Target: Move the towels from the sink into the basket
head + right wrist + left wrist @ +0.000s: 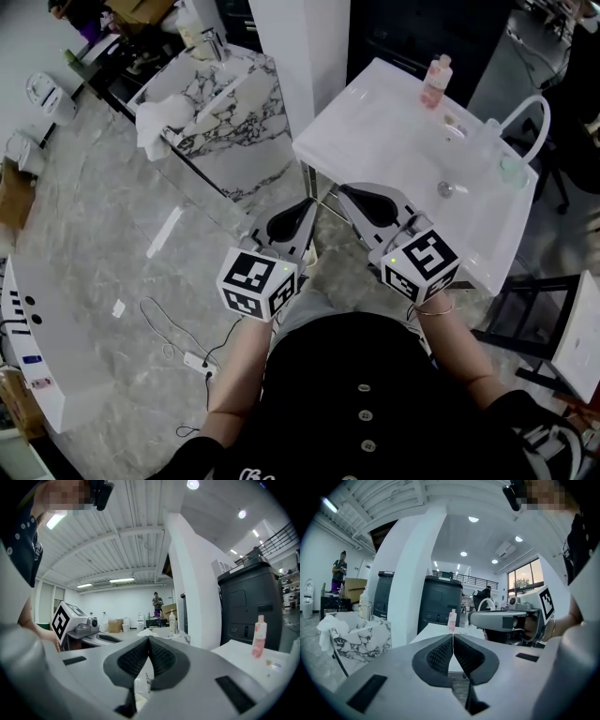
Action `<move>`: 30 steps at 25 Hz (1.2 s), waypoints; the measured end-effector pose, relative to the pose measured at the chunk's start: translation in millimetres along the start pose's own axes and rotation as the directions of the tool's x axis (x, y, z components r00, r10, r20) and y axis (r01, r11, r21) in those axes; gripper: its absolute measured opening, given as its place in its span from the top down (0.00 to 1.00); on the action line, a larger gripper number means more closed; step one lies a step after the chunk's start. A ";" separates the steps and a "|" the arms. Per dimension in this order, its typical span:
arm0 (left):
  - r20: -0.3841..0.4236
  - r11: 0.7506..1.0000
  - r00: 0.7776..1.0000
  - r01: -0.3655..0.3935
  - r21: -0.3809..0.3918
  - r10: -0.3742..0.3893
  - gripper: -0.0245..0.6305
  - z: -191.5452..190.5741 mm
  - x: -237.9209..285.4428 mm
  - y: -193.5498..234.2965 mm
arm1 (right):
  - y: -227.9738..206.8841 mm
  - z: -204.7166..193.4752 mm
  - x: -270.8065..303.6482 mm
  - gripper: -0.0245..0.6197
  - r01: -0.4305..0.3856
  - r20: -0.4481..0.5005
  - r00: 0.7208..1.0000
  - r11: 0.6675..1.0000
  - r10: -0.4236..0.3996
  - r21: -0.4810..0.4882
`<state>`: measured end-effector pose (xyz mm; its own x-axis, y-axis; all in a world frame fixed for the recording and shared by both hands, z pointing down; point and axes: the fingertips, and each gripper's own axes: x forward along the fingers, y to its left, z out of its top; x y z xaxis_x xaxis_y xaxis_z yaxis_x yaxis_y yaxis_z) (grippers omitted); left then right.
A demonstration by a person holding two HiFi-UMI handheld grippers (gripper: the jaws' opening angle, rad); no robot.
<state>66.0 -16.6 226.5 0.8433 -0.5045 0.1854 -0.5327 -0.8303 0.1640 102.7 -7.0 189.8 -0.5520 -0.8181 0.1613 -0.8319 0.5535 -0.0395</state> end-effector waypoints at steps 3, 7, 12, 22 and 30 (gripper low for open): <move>-0.035 1.000 0.999 0.020 0.014 -0.020 0.94 -8.1 6.4 -7.3 | -3.0 -9.2 -6.8 0.95 0.028 -0.008 1.000 0.999 -0.028 0.029; -0.051 0.999 0.998 0.032 0.018 -0.031 0.94 -11.9 11.5 -12.8 | -9.6 -19.0 -15.2 0.95 0.063 -0.021 0.998 0.996 -0.062 0.055; -0.054 0.999 0.998 0.042 0.022 -0.041 0.94 -11.5 13.6 -14.3 | -14.4 -24.4 -20.3 0.95 0.088 -0.033 0.996 0.994 -0.086 0.070; -0.061 0.999 0.997 0.038 0.012 -0.037 0.94 -15.3 15.1 -11.6 | -12.4 -30.5 -19.0 0.96 0.092 -0.061 0.994 0.994 -0.088 0.063; -0.072 1.000 0.997 0.023 0.006 -0.022 0.94 -19.0 13.3 -5.6 | -9.4 -44.1 -13.6 0.96 0.081 -0.093 0.993 0.994 -0.075 0.068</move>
<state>78.9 -14.2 246.5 0.8476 -0.4676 0.2510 -0.5131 -0.8428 0.1627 120.6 5.8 231.5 -0.4807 -0.8390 0.2549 -0.8759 0.4735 -0.0931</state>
